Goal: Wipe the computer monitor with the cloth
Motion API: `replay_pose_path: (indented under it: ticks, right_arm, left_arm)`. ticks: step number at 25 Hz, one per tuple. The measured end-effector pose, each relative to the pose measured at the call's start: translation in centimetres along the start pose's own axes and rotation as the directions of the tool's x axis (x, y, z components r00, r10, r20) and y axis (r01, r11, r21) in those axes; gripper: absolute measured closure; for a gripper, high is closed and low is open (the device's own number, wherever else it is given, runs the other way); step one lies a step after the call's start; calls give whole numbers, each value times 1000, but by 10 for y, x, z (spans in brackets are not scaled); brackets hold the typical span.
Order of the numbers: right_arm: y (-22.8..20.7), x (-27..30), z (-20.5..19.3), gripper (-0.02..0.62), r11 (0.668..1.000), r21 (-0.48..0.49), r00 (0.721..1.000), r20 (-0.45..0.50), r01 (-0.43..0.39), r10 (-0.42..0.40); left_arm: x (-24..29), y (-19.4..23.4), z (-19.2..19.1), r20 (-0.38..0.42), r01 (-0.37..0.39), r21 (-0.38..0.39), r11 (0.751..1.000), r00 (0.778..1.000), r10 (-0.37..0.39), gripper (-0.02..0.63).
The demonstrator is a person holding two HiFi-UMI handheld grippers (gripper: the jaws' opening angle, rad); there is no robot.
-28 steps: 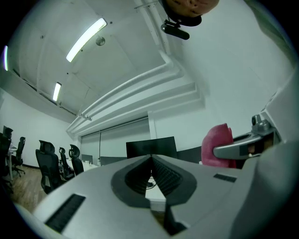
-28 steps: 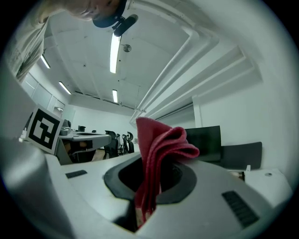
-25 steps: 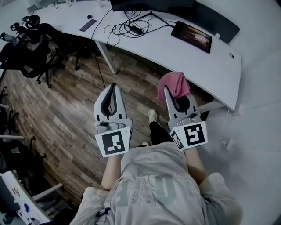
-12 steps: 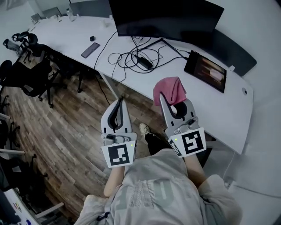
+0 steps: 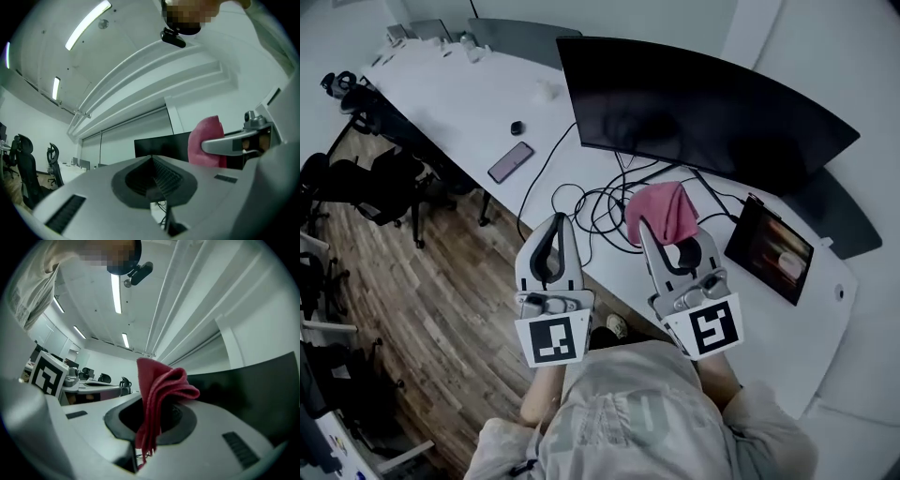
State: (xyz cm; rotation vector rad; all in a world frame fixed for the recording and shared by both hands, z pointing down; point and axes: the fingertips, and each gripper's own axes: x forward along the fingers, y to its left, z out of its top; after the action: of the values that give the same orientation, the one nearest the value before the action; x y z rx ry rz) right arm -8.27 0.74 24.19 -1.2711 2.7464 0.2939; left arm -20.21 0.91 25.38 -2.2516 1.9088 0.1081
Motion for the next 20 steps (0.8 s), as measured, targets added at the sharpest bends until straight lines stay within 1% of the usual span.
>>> replay_pose_path:
  ticks: [3,7,11,15,18,20]
  right_arm:
    - [-9,28,10,540,1000,15,1000,8,-11,10]
    - [-17,52,17,541,1000,0,999,34,1,-1]
    - [-20,61,12,541,999,32,1000,25,10,-11]
    - [-27,64,11,540,999,51,999,31,20,-22]
    - [-29,66,18,540,1000,17,998,66,17,-18]
    - [-30,67,19,540,1000,9,997,72,19,-19]
  left_arm:
    - [28,5,1,1,10,-11,1000,1000,-10,591]
    - [56,2,8,23,45,-37,998,999,-44,591]
    - [75,-5,11,24,105,-33,994,994,-105,591]
    - [88,-10,14,36,137,-32,990,990,-136,591]
    - [90,-11,18,41,153,-29,988,988,-152,591]
    - [90,-11,20,44,161,-27,987,986,-160,591]
